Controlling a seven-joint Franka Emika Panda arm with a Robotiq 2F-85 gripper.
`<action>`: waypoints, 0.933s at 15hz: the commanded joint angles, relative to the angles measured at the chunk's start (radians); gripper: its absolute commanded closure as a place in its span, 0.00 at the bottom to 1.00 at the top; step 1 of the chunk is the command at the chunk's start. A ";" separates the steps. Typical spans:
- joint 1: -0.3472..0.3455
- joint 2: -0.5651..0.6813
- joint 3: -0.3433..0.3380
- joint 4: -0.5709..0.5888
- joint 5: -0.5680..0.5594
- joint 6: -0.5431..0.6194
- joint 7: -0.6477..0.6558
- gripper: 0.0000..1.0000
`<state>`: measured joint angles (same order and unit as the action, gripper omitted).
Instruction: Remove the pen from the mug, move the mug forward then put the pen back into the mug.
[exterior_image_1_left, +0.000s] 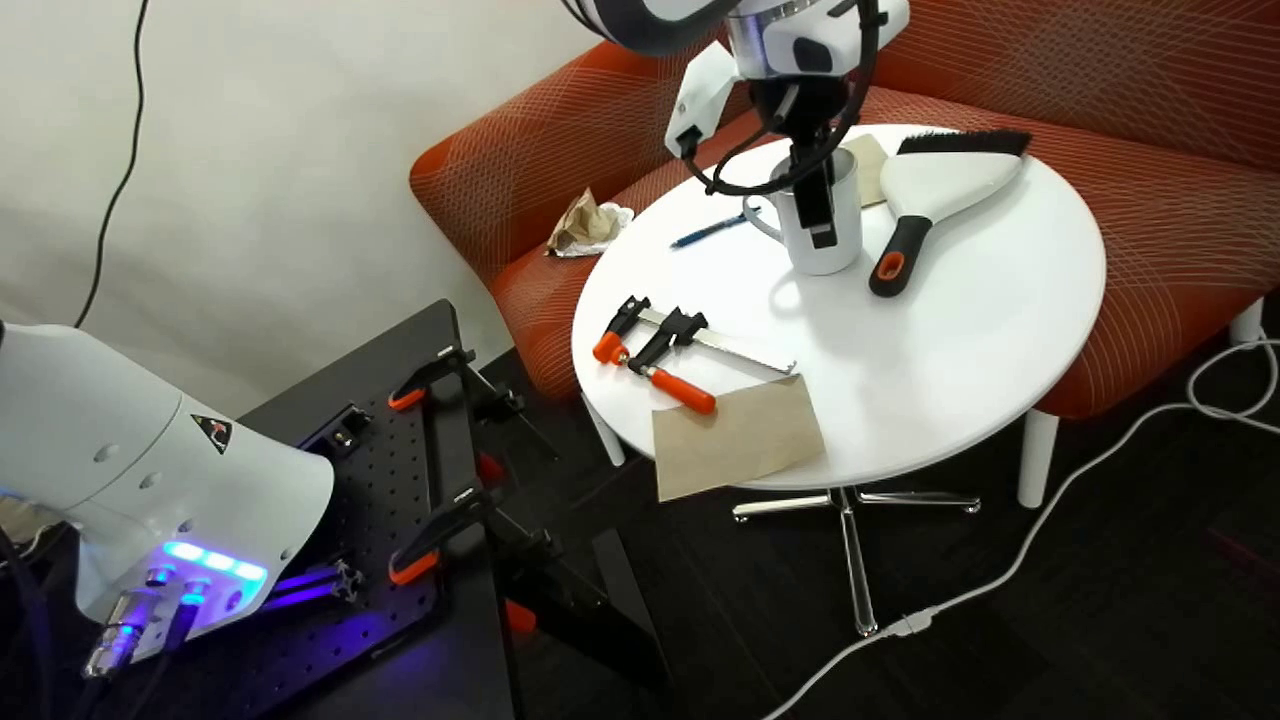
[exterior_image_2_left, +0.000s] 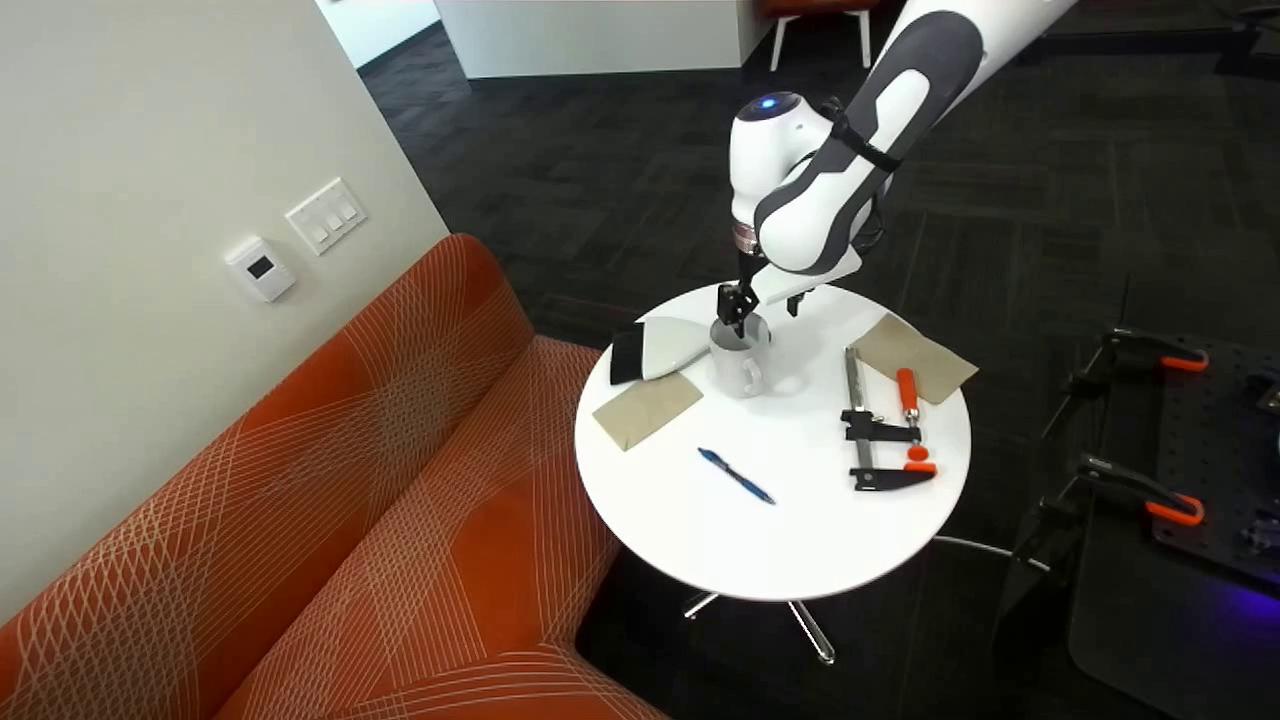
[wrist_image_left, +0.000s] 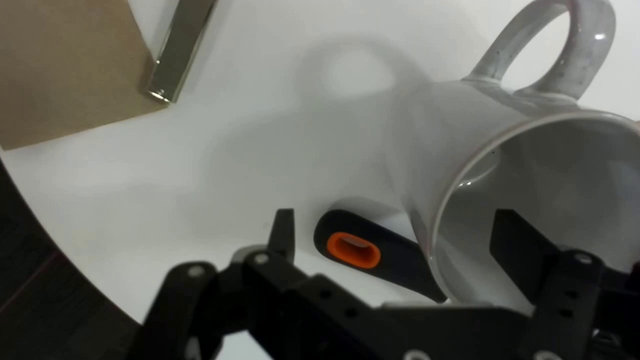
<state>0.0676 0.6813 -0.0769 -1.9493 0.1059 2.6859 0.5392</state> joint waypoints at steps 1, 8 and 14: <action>0.018 0.037 -0.018 0.052 0.020 -0.037 -0.015 0.26; 0.020 0.063 -0.019 0.081 0.023 -0.048 -0.013 0.80; 0.025 0.044 -0.023 0.070 0.022 -0.061 -0.010 0.97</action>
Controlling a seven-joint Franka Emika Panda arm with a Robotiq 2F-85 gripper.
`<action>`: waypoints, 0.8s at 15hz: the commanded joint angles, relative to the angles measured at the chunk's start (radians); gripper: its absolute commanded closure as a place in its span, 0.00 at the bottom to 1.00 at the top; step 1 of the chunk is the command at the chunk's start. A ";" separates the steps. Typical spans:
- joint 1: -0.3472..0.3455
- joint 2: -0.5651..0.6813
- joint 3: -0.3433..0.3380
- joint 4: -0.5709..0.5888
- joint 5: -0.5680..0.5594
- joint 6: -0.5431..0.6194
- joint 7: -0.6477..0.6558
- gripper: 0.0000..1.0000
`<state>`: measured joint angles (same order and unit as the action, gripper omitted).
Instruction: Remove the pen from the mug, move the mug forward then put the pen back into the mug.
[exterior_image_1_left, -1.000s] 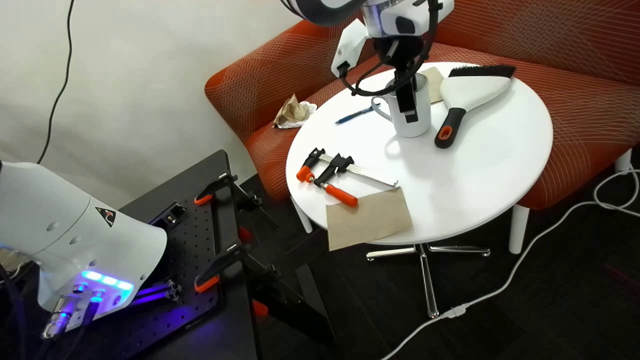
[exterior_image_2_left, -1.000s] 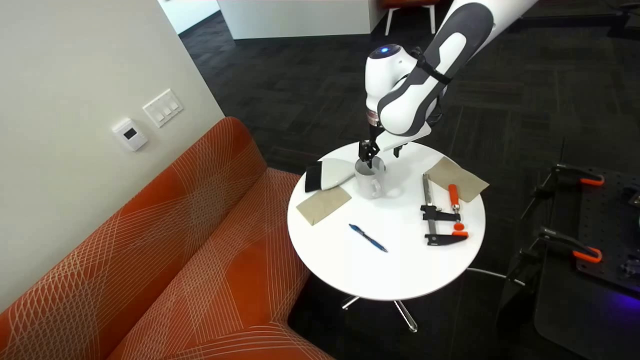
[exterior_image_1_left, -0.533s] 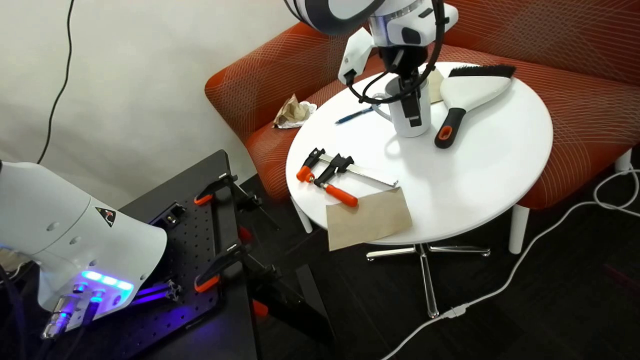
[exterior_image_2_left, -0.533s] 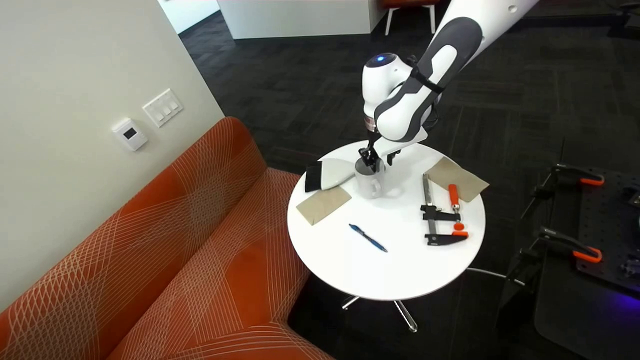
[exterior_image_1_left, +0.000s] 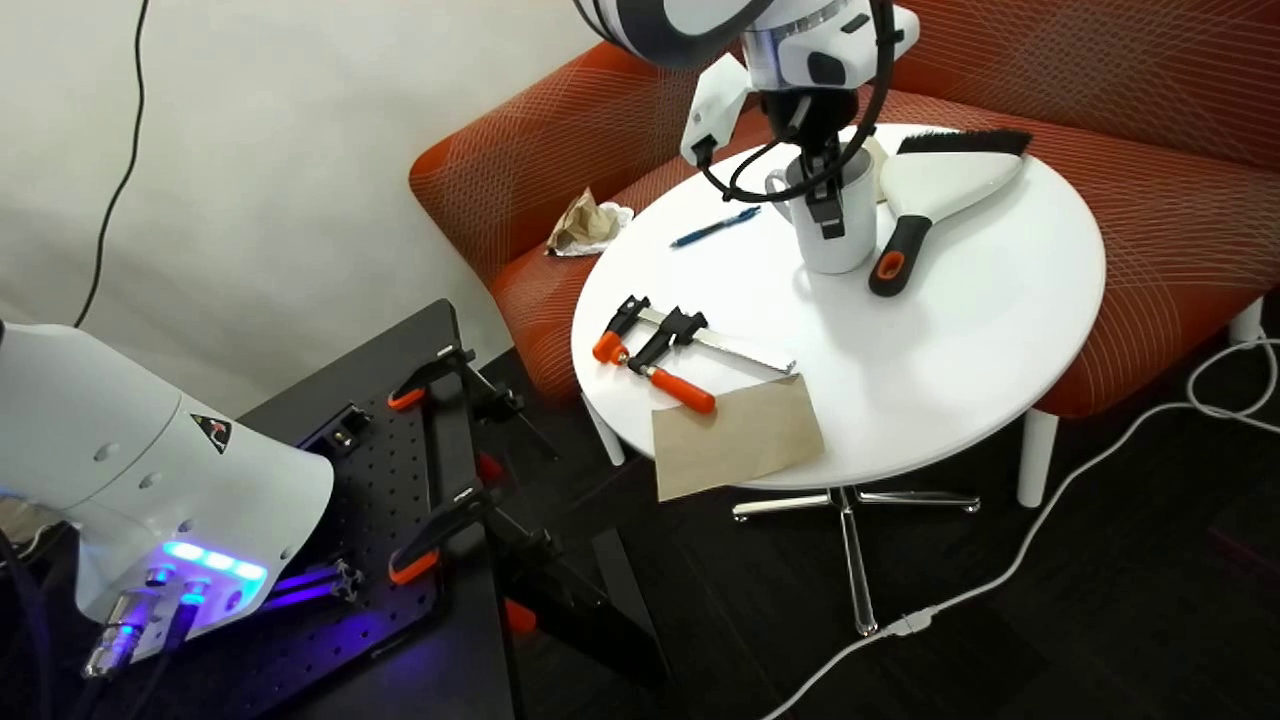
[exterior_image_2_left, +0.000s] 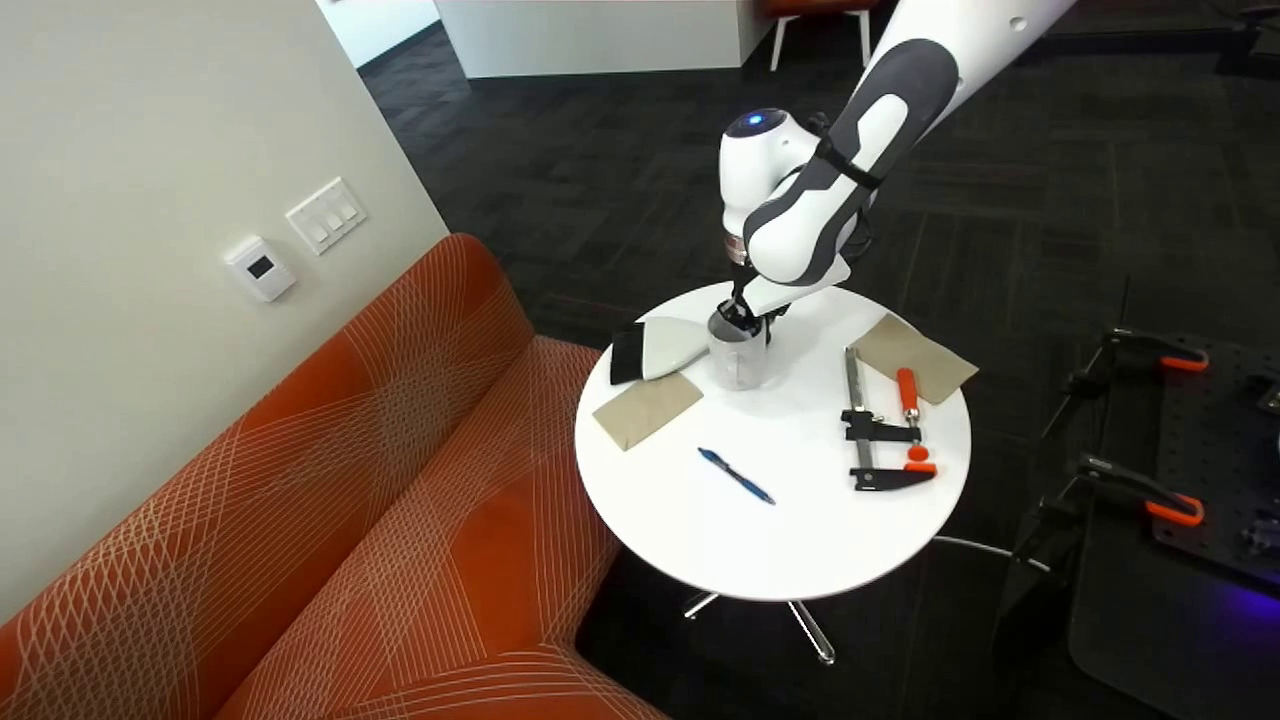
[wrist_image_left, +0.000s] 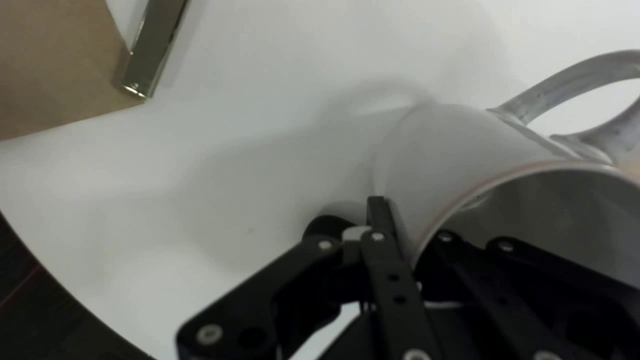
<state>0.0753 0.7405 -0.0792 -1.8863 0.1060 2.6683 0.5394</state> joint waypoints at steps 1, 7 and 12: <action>0.018 -0.024 -0.023 -0.002 0.021 -0.043 -0.007 0.97; 0.005 -0.125 -0.038 -0.108 0.029 -0.030 -0.013 0.97; -0.017 -0.235 -0.083 -0.211 0.040 -0.025 0.002 0.97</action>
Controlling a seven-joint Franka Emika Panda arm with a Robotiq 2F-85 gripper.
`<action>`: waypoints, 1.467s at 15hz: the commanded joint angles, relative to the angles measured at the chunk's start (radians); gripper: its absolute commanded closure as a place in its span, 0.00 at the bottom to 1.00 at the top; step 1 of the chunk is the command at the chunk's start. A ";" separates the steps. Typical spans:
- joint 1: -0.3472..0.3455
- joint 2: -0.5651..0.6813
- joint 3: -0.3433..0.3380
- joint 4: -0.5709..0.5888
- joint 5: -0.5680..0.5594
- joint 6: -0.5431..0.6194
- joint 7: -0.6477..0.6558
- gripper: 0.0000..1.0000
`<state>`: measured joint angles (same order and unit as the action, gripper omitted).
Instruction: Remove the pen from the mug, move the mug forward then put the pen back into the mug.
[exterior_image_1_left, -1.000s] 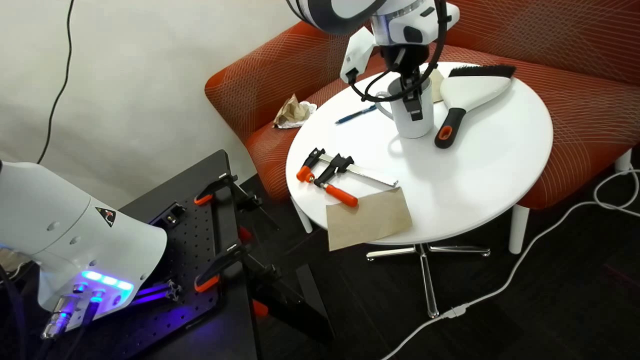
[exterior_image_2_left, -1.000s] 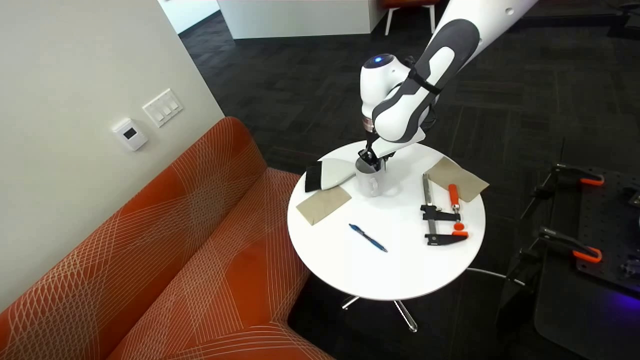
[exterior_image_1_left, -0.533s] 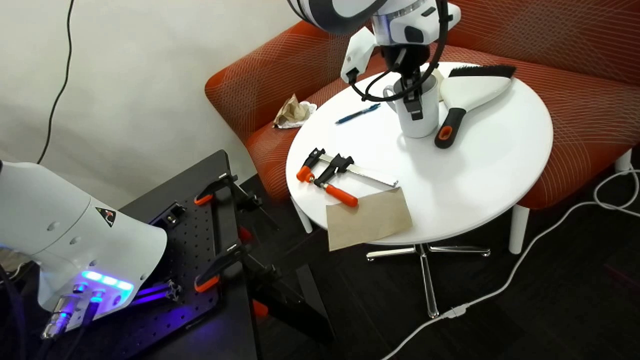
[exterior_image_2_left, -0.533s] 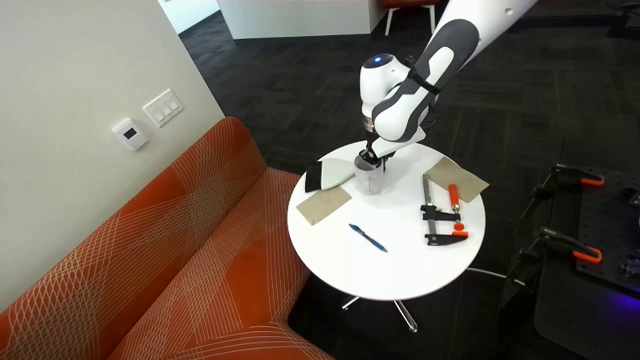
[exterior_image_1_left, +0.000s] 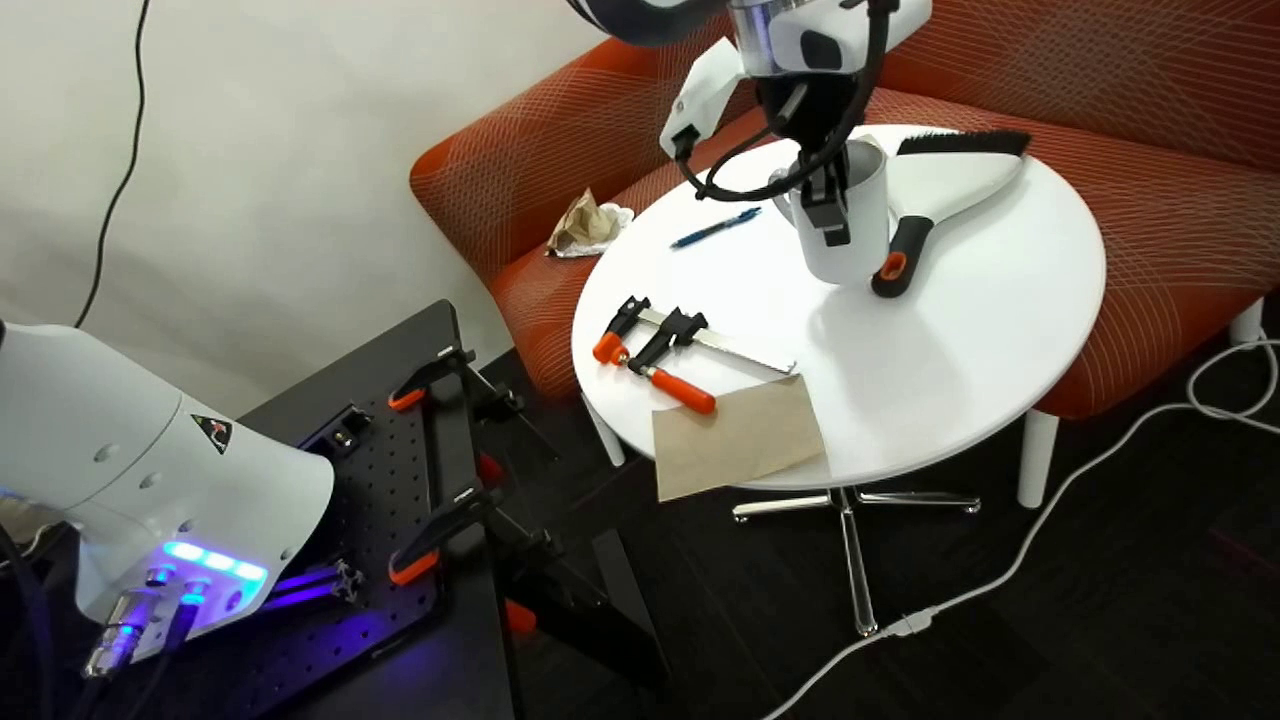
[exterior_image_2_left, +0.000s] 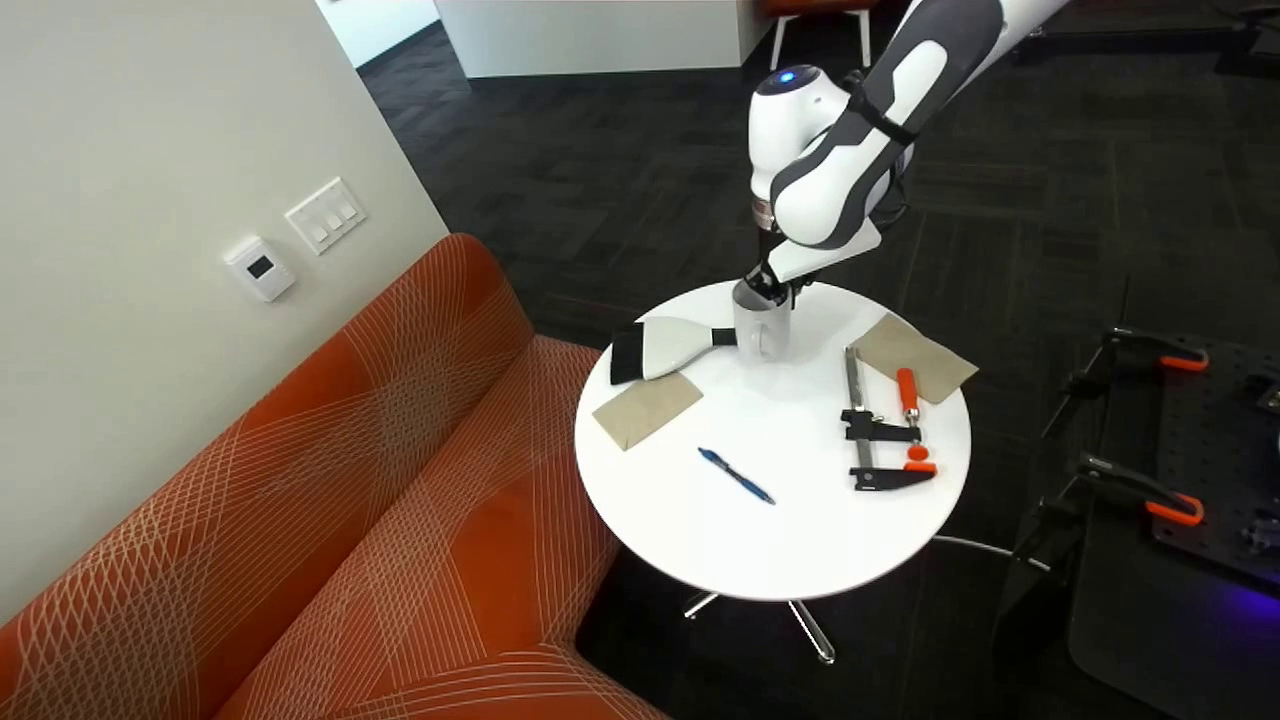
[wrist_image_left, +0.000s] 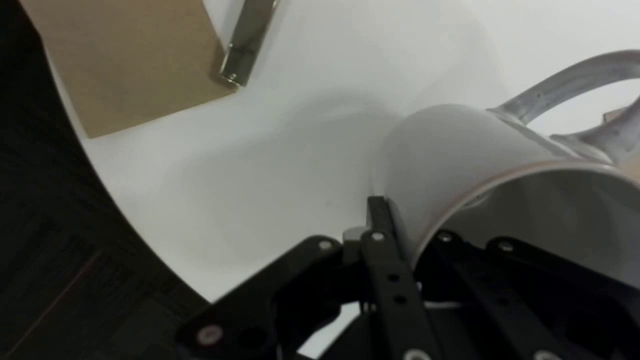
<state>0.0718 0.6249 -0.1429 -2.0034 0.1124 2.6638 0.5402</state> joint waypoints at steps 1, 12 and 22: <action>-0.016 -0.136 -0.031 -0.107 0.039 -0.018 0.009 0.97; -0.105 -0.064 -0.057 -0.024 0.118 -0.023 0.067 0.97; -0.096 0.064 -0.061 0.076 0.130 -0.041 0.116 0.97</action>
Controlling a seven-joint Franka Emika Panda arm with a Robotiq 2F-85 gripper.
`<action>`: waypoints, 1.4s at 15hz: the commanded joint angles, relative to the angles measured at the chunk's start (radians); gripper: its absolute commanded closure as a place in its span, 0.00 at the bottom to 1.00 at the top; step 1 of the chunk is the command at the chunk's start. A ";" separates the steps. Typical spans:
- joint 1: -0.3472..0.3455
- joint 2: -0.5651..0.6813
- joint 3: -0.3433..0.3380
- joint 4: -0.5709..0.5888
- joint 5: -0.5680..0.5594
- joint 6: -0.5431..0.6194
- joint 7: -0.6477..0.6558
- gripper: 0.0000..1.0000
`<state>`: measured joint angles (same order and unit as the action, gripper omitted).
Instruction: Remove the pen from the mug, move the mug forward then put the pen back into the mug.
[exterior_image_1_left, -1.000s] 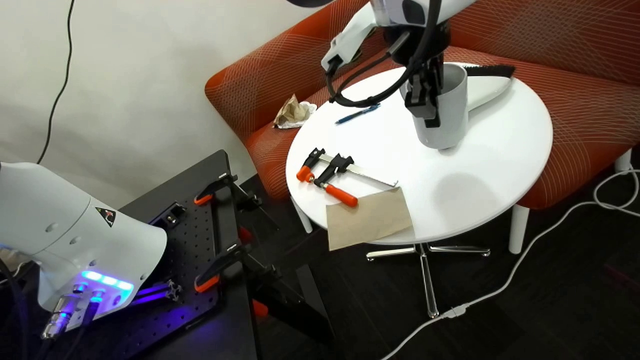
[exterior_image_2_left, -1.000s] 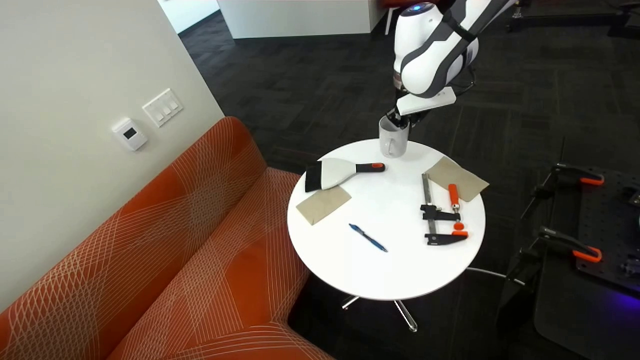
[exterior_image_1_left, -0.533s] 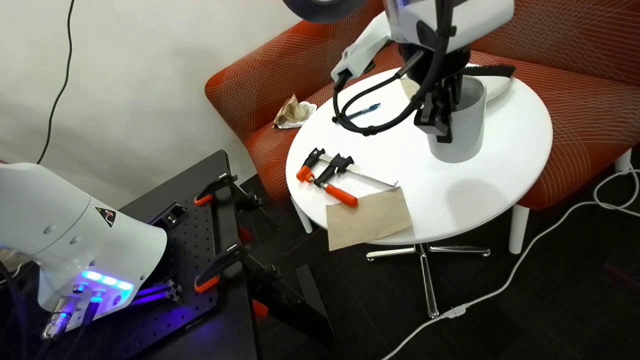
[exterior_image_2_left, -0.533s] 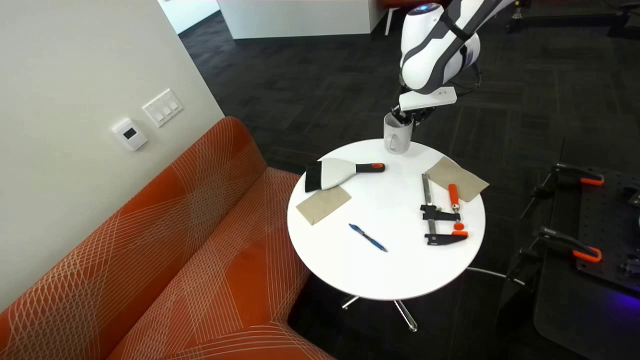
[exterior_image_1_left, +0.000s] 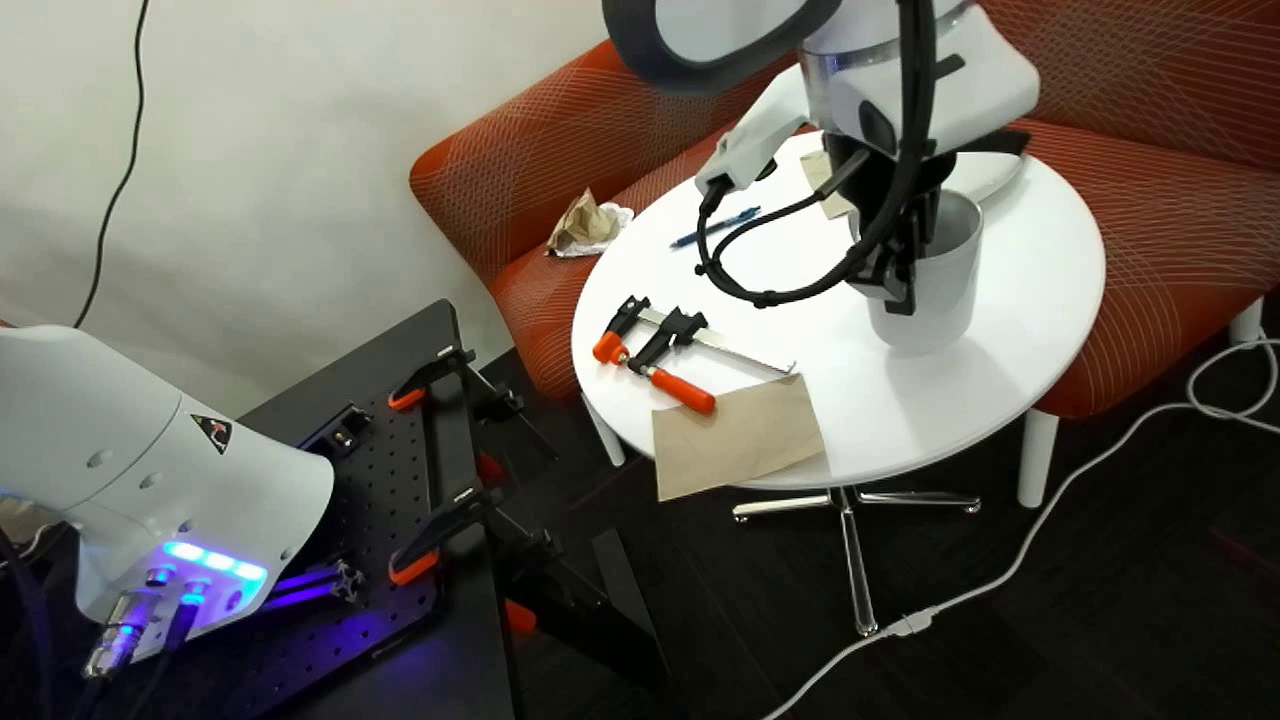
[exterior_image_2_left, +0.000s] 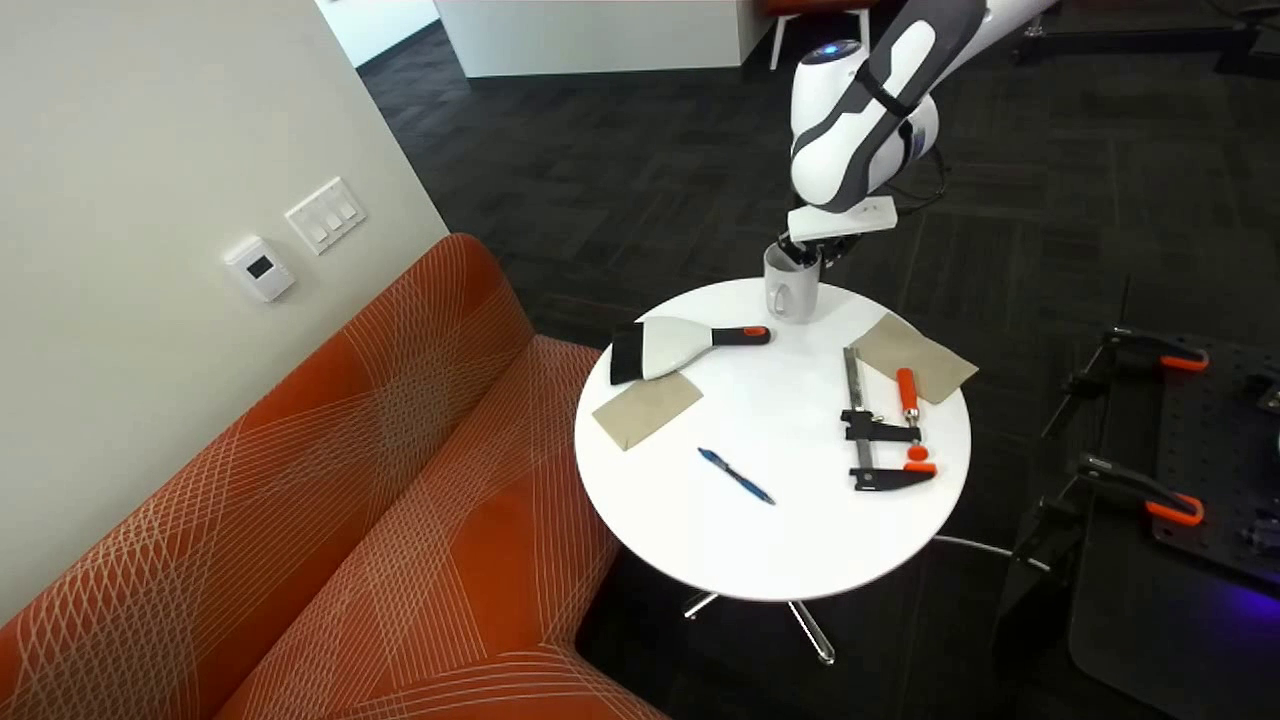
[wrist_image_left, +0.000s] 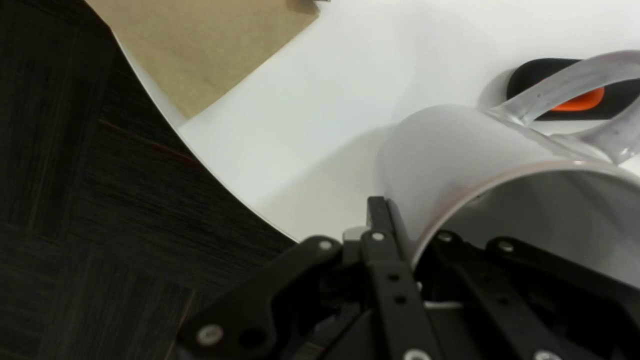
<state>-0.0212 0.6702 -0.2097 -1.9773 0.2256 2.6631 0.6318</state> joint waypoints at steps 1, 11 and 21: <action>-0.002 0.029 0.005 0.056 0.016 -0.040 0.028 0.97; 0.025 -0.002 -0.013 0.024 0.005 -0.018 0.041 0.35; 0.152 -0.262 -0.103 -0.240 -0.120 0.107 0.141 0.00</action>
<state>0.0651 0.5217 -0.2796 -2.0893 0.1750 2.7105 0.7177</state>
